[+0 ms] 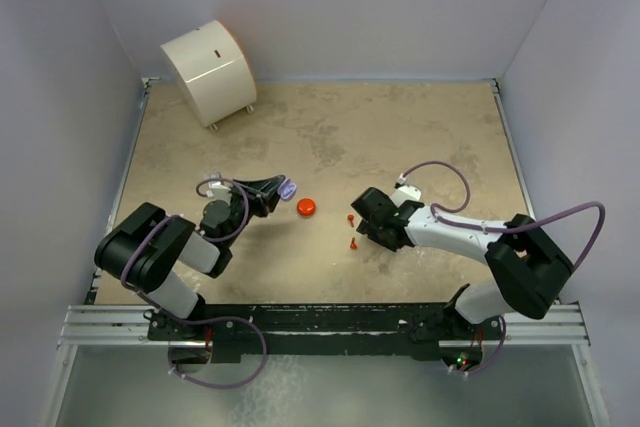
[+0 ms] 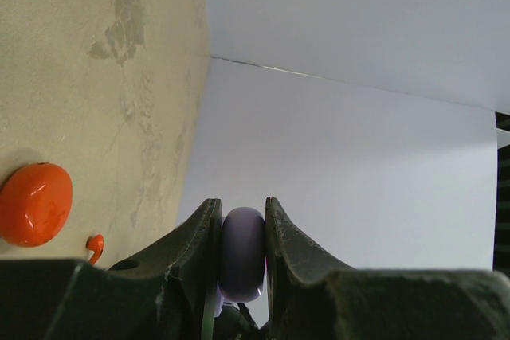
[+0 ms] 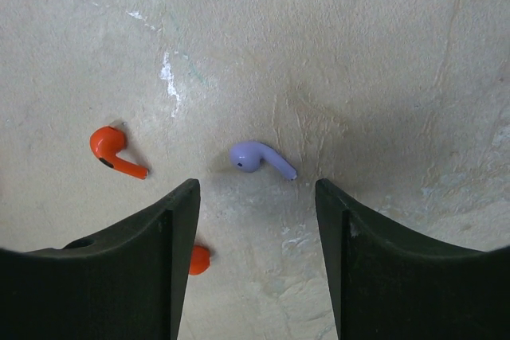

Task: Insert the wireless bluetooth earbuds into the charging case
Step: Adjust the earbud at the center of the board.

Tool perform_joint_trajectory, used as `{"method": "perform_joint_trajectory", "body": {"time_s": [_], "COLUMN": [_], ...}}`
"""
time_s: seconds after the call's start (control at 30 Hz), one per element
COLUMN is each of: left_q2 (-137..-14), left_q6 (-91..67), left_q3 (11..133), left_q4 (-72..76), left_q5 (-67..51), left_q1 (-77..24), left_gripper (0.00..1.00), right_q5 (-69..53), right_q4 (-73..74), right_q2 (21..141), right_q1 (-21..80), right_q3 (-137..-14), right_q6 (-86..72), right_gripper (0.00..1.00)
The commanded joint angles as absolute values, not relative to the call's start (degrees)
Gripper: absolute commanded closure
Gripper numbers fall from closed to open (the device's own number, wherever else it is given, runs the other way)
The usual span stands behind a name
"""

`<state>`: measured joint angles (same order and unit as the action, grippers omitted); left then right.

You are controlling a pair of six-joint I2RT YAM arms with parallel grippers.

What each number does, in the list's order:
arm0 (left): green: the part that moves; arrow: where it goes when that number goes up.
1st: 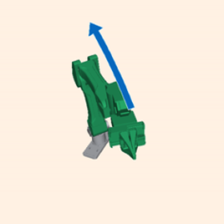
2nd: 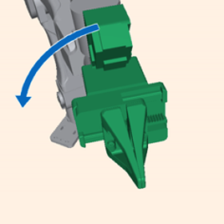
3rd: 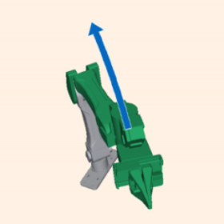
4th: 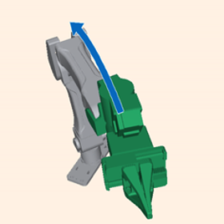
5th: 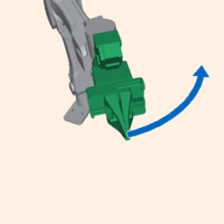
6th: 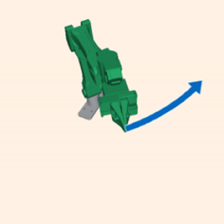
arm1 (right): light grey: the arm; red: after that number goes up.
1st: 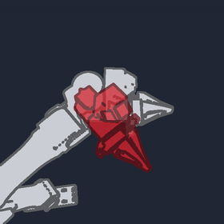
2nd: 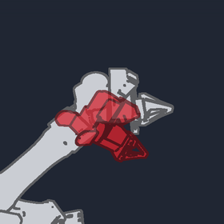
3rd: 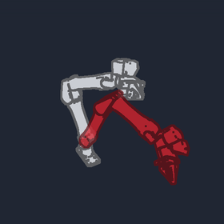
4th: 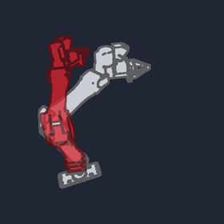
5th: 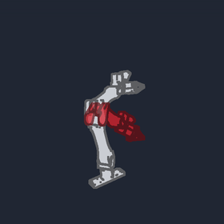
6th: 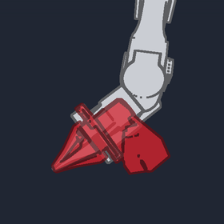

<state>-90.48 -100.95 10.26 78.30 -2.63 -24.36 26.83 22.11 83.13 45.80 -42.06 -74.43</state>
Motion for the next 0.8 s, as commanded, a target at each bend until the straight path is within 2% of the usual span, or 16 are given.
{"method": "perform_joint_trajectory", "body": {"time_s": [0.0, 0.2, 0.3, 0.47, 0.77], "left_q2": [-92.72, -93.28, -92.38, -90.59, -88.18], "left_q6": [-102.75, -103.19, -102.81, -102.14, -101.34], "left_q3": [11.18, 11.42, 11.12, 11.21, 10.64], "left_q4": [86.37, 87.65, 86.78, 84.64, 82.19], "left_q5": [-4.07, -4.90, -5.01, -5.00, -5.51], "left_q1": [-23.72, -23.14, -22.83, -22.44, -21.46], "left_gripper": [1.00, 1.00, 1.00, 1.00, 1.00], "right_q5": [27.23, 26.94, 26.51, 26.09, 24.10], "right_q4": [23.60, 23.56, 23.40, 21.49, 17.81], "right_q2": [83.25, 82.71, 82.80, 85.96, 84.56], "right_q1": [45.19, 46.52, 49.76, 52.27, 50.90], "right_q3": [-42.94, -44.07, -45.13, -47.39, -44.70], "right_q6": [-74.60, -73.96, -76.02, -78.00, -78.35], "right_gripper": [0.37, 0.35, 0.26, 0.20, 0.18]}}
